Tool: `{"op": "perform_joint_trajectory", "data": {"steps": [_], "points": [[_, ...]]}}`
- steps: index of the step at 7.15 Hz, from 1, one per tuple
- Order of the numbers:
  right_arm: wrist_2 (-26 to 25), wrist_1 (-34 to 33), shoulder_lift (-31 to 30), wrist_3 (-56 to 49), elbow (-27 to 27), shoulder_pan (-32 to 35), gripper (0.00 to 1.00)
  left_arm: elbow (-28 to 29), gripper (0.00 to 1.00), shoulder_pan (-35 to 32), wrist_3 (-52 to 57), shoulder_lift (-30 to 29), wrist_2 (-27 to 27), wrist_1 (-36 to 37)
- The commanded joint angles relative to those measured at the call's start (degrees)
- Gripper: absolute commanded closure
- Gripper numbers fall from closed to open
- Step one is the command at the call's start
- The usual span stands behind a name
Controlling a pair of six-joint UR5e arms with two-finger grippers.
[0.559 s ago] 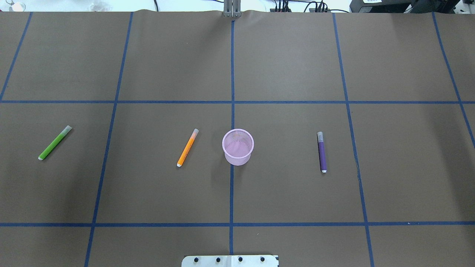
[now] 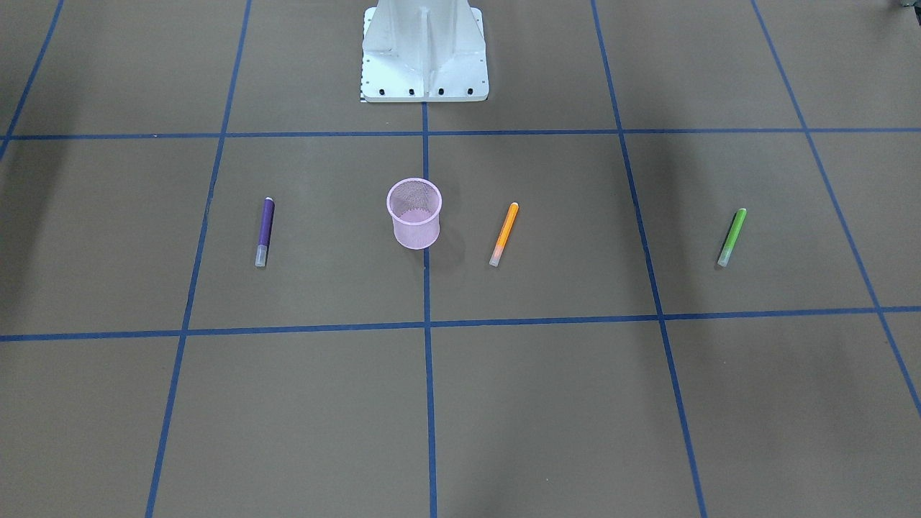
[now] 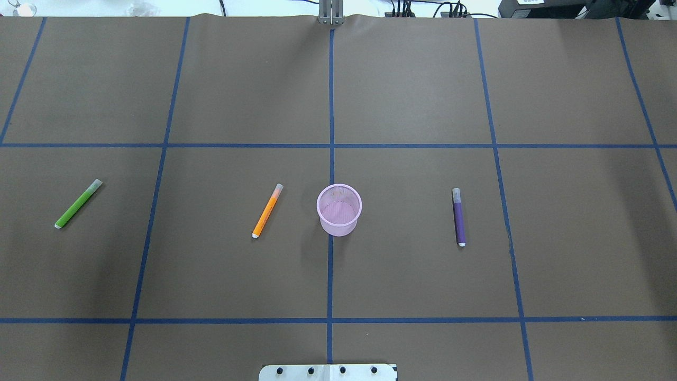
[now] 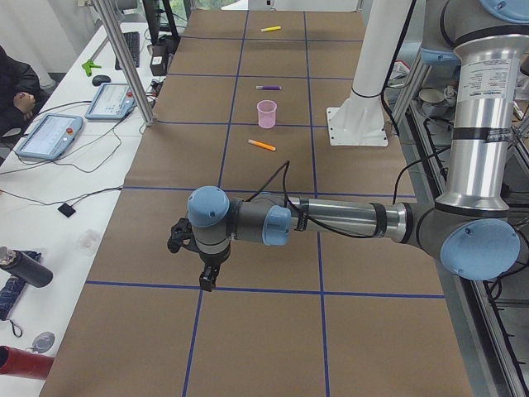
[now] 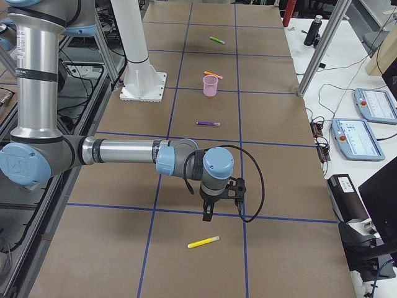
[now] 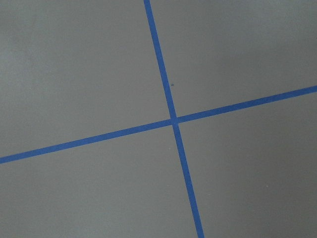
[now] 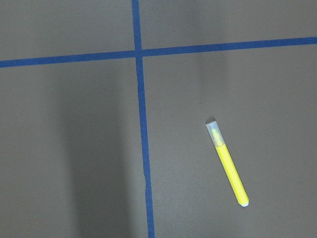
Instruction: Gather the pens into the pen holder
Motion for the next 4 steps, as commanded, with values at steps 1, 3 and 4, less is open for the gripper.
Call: {"op": "perform_joint_trajectory", "data": {"steps": [1,3,4], "points": [[0.55,0.04,0.04,0.07,0.38,-0.04,0.0,-1.29,0.0,0.28,0.03,-0.28,0.07,-0.21],[0.64,0.04,0.38,-0.01,0.46,-0.04,0.0,-3.22,0.0,2.3,-0.23,-1.07,-0.36,-3.8],[0.64,0.04,0.47,-0.02,0.46,-0.04,0.0,-4.36,0.0,4.74,-0.58,-1.42,-0.37,-3.82]]}}
